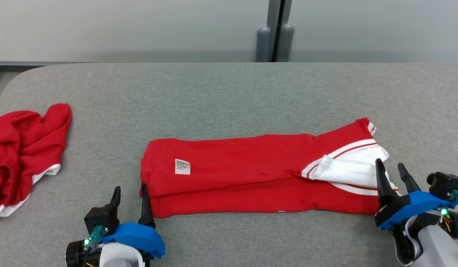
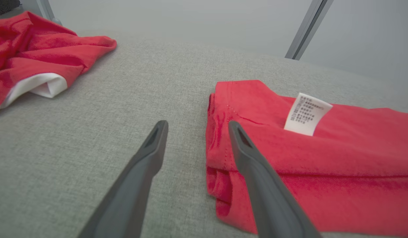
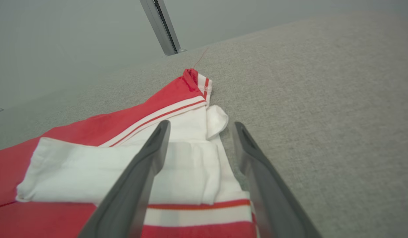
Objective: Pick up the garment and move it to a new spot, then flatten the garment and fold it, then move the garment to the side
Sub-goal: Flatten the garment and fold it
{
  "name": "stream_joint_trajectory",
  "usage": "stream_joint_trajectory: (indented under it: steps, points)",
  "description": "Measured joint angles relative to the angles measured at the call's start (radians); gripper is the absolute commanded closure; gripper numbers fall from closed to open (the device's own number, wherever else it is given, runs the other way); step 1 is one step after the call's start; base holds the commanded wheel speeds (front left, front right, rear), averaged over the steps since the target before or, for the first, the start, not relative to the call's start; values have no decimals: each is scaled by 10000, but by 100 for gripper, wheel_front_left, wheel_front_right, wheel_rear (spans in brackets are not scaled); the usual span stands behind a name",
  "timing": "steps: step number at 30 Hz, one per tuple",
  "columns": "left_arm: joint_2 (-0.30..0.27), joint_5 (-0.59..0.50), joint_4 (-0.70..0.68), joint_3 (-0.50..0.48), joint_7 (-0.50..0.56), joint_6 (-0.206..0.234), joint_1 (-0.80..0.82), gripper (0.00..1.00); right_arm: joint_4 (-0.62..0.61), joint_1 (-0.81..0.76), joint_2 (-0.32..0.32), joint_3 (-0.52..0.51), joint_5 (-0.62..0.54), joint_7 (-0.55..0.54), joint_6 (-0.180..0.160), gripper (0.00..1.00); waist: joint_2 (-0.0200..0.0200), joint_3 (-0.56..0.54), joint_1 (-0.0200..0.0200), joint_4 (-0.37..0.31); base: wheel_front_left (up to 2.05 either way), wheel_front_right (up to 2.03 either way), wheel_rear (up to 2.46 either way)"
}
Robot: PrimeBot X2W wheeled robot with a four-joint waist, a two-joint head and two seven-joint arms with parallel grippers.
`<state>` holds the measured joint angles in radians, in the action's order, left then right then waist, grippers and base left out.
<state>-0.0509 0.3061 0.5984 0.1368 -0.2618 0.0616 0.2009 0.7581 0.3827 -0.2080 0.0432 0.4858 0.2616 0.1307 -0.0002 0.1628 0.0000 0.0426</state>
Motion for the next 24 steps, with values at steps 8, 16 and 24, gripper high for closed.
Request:
stream_joint_trajectory:
  steps: [8, 16, 24]
  points:
    - [2, 119, -351, 445, -2, 123, -247, 0, 1450, 600, -98, -142, -136, 0, 0, 0, 0, 86, 0, 636, 0, 0, 0]
    - [0, 186, -487, 629, -2, 253, -257, 0, 3156, 1384, -167, 405, -75, -583, 0, 0, 0, 298, -1, 921, 0, 0, 0]
    - [2, 186, -548, 683, -2, 249, -252, 0, 3150, 1503, -56, 1227, 500, -443, 6, 100, 3, 255, 0, 548, 0, 0, 0]
